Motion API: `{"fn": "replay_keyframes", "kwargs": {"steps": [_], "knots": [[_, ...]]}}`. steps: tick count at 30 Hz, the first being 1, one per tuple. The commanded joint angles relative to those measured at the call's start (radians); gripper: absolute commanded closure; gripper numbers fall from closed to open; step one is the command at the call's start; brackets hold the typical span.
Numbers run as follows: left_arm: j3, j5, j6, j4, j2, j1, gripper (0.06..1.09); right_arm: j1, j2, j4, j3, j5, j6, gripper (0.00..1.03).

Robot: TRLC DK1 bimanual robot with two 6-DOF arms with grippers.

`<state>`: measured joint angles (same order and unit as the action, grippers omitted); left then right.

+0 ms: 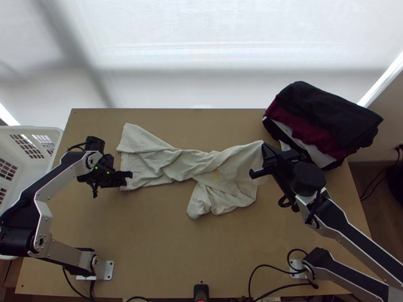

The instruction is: Fold the t-shirt

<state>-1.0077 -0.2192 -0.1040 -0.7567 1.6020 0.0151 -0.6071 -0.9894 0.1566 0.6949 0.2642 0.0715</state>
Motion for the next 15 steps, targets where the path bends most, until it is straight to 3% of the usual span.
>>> {"fn": "replay_keyframes", "kwargs": {"steps": [1, 15], "knots": [[0.001, 0.014, 0.000, 0.023, 0.009, -0.001, 1.05, 0.007, 0.012, 0.017, 0.026, 0.000, 0.017, 1.00], [-0.577, 0.011, -0.209, -0.112, -0.042, 0.151, 1.05, 0.084, -0.005, 0.009, 0.061, 0.000, 0.013, 1.00]]}}
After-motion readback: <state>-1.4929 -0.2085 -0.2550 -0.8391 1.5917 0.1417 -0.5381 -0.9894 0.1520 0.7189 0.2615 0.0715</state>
